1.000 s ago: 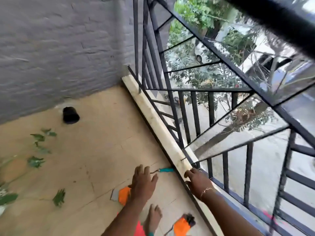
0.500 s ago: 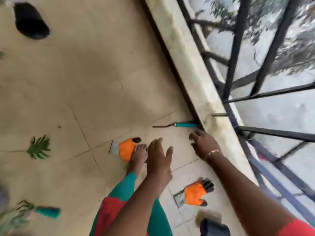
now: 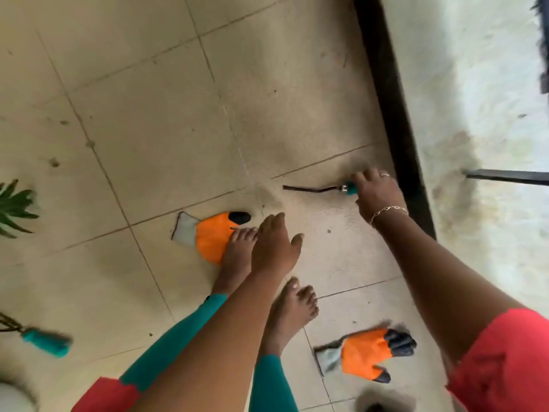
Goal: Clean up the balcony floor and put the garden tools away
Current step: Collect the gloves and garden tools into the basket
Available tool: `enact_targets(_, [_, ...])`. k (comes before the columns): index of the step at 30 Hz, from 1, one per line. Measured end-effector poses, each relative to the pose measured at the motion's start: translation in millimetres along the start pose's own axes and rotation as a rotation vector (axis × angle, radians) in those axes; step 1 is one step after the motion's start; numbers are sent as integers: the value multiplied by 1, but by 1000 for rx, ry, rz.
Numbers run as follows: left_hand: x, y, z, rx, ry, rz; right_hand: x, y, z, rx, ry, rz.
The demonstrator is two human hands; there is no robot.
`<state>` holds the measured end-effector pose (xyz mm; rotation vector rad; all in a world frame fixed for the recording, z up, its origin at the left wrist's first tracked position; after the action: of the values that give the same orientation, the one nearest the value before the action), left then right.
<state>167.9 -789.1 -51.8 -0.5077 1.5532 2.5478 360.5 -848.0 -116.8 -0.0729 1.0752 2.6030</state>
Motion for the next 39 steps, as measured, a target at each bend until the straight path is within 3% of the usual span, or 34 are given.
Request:
enact_targets(7, [-3, -25, -1, 28, 218, 74, 8, -20, -9, 0, 74, -5])
enact_targets(13, [-13, -9, 27, -20, 429, 188, 12, 19, 21, 38, 10, -14])
enact_targets(17, [-30, 42, 69, -34, 402, 153, 10, 74, 78, 23, -96, -55])
enact_targets(21, [-74, 102, 130, -110, 542, 87, 2, 151, 165, -7, -202, -111])
enact_targets(25, [-122, 175, 196, -185, 561, -77, -12, 236, 249, -100, -289, -233])
enact_targets(27, [-145, 212, 221, -124, 662, -128, -24, 284, 288, -235, -339, -329])
enact_targets(30, [-179, 272, 247, 33, 752, -159, -32, 352, 317, -298, -372, -435])
enact_targets(39, [-249, 410, 239, 346, 678, -309, -44, 526, 344, -493, -513, -784])
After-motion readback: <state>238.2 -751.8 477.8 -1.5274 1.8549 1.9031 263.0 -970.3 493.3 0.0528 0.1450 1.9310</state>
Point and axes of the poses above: each hand's wrist, its own y-axis away from the middle knuckle, its own z-axis out of the back of the hand, x = y × z, the point moved 4 cm from there along -y, towards the middle knuckle, and after that the axes turned 14 degrees about y, right-handed, at the moved point
